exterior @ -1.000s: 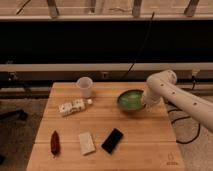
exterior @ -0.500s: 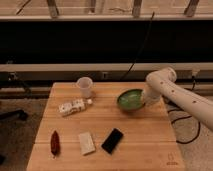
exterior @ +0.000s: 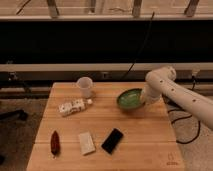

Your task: Pick up the ceramic bowl

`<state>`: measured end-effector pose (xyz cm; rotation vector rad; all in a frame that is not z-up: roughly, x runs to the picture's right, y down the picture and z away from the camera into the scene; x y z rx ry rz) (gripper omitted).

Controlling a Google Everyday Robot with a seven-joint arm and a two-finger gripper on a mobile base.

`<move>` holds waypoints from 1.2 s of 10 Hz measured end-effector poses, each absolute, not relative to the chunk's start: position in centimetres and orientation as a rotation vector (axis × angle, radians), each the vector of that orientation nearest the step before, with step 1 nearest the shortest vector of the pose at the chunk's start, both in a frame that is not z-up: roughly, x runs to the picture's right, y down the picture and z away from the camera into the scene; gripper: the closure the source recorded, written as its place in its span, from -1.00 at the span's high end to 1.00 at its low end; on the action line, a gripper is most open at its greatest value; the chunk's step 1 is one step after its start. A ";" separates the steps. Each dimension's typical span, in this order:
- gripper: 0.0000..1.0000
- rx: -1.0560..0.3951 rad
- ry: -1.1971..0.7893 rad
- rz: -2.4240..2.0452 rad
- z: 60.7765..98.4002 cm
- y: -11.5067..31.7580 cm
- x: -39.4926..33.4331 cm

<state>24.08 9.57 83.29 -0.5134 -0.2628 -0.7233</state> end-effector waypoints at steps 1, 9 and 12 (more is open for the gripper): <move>-1.00 -0.513 -0.263 -0.727 83.3 9.5 24.0; -1.00 -0.509 -0.264 -0.757 82.7 8.7 23.8; -1.00 -0.507 -0.265 -0.766 82.5 8.5 23.7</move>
